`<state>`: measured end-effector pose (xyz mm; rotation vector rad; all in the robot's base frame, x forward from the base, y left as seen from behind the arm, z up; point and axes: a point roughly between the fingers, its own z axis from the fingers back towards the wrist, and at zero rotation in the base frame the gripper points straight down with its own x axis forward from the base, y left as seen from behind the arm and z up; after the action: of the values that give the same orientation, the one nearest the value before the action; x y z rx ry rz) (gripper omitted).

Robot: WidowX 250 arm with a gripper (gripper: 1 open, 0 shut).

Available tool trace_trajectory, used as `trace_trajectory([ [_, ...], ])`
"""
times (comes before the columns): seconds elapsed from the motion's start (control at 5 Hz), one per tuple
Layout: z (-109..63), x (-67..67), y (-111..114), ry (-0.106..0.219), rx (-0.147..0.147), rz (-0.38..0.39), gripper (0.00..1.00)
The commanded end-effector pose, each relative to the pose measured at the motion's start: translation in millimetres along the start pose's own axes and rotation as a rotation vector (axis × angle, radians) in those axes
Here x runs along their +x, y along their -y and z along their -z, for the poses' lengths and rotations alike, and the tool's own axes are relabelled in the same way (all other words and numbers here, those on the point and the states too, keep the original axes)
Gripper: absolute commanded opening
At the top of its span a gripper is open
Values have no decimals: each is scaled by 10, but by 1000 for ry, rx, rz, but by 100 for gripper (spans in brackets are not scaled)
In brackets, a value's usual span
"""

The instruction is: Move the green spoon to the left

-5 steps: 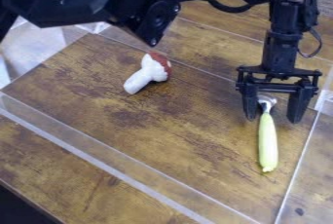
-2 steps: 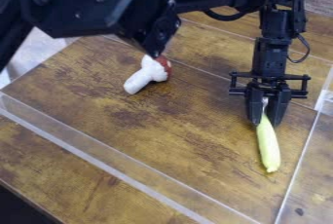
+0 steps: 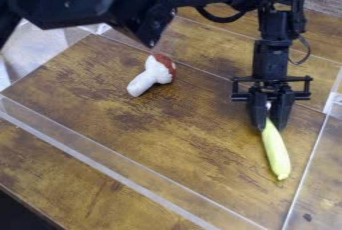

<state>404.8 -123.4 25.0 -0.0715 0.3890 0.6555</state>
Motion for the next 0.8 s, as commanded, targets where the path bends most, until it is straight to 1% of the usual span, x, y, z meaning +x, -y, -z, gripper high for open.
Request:
trace_trajectory([
  [0.0,-314,-60,-4,30,-57,-40,0],
  [0.4,-464,-202,73,21,-67,-71,0],
  [0.6,-548,-239,28,16,-58,-57,0],
])
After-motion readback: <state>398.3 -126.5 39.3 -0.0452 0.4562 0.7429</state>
